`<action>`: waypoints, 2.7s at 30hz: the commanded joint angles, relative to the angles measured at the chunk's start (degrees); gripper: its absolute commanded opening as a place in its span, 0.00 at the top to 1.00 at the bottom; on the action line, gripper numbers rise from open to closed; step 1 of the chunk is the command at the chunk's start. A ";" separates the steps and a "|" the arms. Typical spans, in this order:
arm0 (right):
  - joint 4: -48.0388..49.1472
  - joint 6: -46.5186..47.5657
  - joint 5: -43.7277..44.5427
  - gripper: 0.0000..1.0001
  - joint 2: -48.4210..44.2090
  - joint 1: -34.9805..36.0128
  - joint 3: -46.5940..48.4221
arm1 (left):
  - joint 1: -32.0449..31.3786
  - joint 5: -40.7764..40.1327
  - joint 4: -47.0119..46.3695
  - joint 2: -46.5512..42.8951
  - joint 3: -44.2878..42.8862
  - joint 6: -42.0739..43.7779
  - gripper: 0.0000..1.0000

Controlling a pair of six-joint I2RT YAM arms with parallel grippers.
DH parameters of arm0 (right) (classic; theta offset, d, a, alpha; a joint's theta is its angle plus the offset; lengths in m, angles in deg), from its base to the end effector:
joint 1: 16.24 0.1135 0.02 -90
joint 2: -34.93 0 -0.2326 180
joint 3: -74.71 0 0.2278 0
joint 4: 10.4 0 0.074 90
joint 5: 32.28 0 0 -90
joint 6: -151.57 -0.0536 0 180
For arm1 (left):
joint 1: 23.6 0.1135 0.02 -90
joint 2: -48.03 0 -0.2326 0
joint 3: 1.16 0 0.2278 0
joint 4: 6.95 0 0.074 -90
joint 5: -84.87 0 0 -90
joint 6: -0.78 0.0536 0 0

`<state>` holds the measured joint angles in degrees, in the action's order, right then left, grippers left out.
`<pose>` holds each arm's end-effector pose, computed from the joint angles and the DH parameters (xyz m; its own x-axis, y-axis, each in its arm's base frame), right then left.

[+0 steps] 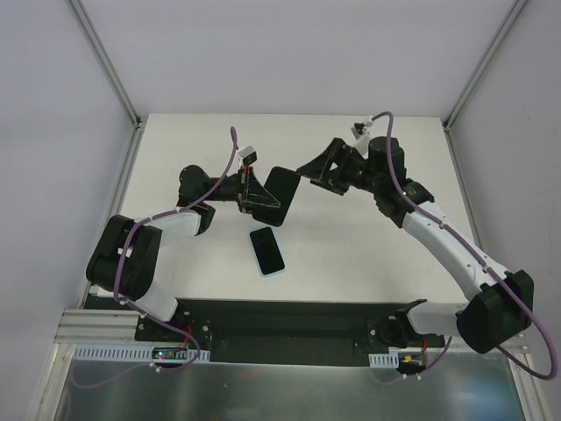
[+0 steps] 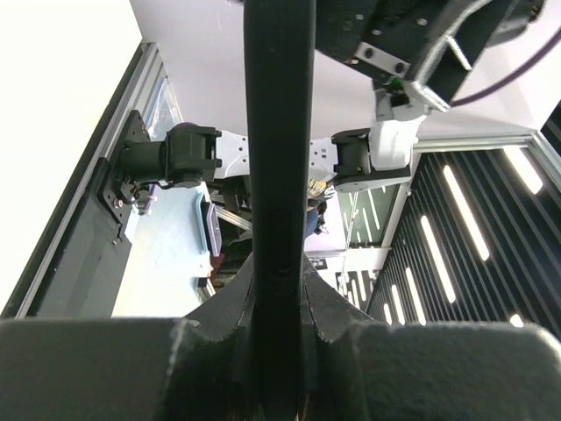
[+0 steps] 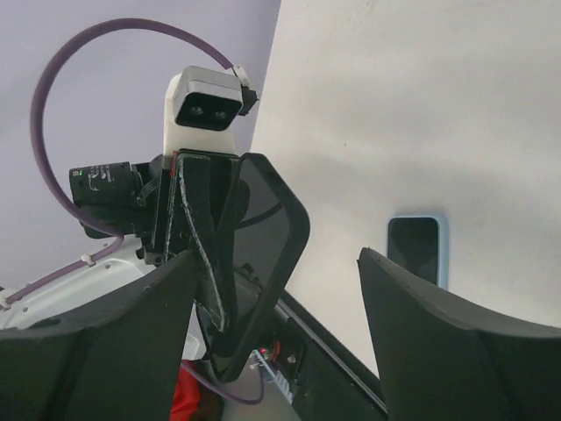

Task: Take the phone out of the phone case
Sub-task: Remove the phone case from the phone.

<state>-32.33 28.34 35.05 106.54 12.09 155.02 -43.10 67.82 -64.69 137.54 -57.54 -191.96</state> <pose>0.2472 0.1567 0.3404 -0.5895 0.2567 -0.7659 -0.5321 0.5900 0.6072 0.2566 -0.1452 0.2590 -0.9812 0.0441 -0.1878 0.1806 -0.1326 -0.9746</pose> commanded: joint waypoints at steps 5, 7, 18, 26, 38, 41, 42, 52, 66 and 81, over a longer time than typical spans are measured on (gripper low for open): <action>25.90 -17.47 -12.74 0.39 5.82 -0.39 -7.55 | -0.18 -0.88 -23.32 -5.49 -1.35 0.08 1.00; 28.18 -19.23 -12.57 0.54 5.91 -0.39 -8.52 | -0.18 -0.79 -23.40 -5.93 -1.44 0.17 1.00; 47.24 -31.10 -12.74 0.92 7.92 -0.48 -13.88 | -0.18 -0.44 -23.32 -7.51 -0.03 0.43 1.00; 59.37 -39.87 -11.34 0.87 10.47 -0.30 -16.69 | -0.18 -0.44 -23.32 -8.57 -0.03 0.08 1.00; 67.92 -45.25 -10.63 0.80 12.67 0.49 -17.57 | -0.18 -0.26 -23.40 -8.83 -0.12 0.08 1.00; 67.92 -45.34 -10.81 0.79 12.67 0.49 -17.49 | -0.18 -0.26 -23.32 -8.83 -0.12 0.08 1.00; 67.92 -45.34 -10.81 0.74 12.67 0.49 -17.49 | -0.18 -0.09 -23.32 -8.83 -0.12 0.08 1.00; 68.00 -45.60 -10.28 0.97 12.67 0.75 -17.40 | -0.18 -0.09 -23.40 -9.27 0.23 0.26 1.00; 94.55 -62.92 4.03 0.99 20.93 8.22 -16.44 | -0.18 -1.14 -23.32 -10.40 -3.80 4.56 1.00; 94.55 -65.91 14.68 0.99 29.55 18.33 2.11 | -0.18 -2.90 -23.32 -14.54 -8.91 5.53 1.00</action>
<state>49.66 -32.84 50.02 133.18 24.62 152.20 -39.28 59.65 -64.45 124.14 -64.14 -185.56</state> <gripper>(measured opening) 0.133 0.125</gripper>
